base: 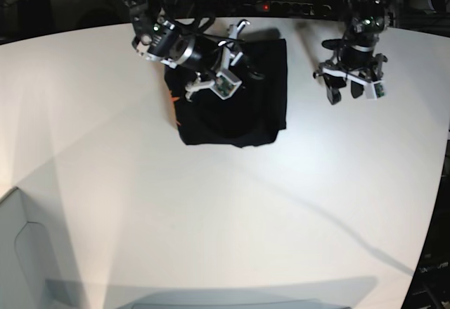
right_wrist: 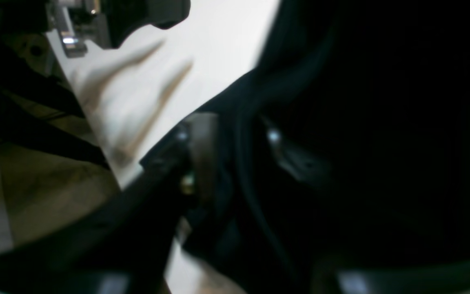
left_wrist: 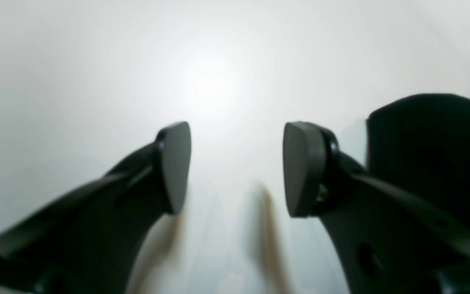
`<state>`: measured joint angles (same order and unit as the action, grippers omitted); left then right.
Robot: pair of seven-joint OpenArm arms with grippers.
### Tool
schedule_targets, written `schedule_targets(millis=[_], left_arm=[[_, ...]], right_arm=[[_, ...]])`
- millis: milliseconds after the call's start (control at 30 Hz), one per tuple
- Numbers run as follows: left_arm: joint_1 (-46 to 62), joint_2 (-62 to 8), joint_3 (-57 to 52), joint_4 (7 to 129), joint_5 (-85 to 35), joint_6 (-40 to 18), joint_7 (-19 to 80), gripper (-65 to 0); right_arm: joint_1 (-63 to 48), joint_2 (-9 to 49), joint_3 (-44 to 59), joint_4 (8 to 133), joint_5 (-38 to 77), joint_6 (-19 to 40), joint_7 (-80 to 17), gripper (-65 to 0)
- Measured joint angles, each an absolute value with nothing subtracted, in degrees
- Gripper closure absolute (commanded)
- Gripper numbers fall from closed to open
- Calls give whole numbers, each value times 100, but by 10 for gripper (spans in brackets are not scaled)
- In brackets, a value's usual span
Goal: Fold the T-shirt properly
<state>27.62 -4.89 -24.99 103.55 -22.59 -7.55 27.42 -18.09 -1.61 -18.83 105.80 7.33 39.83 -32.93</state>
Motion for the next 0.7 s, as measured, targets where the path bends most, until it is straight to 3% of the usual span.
schedule_targets(millis=[100,167,433,700], left_arm=[[2759,-489,-2609,10368,-2261,-753,2740,-347],[2759,-489,-2676,10383,-2259,-755,2744,-347],[2812,-486,-3030,10390,-2259,-760,2742,-347],[2790,-489,-3319,10392,-2255,-757,2740,-347]], right_arm=[[-1861,-154,-1981,10862,733,3983,-3301,-337],[-1990,-156,-1979,11185,764,3983,-3249,-356],[-2112,193,-1396,11358,727,3983,-3249,-358],[-2222,123,-880,11542,781,3983,-3175,-358]])
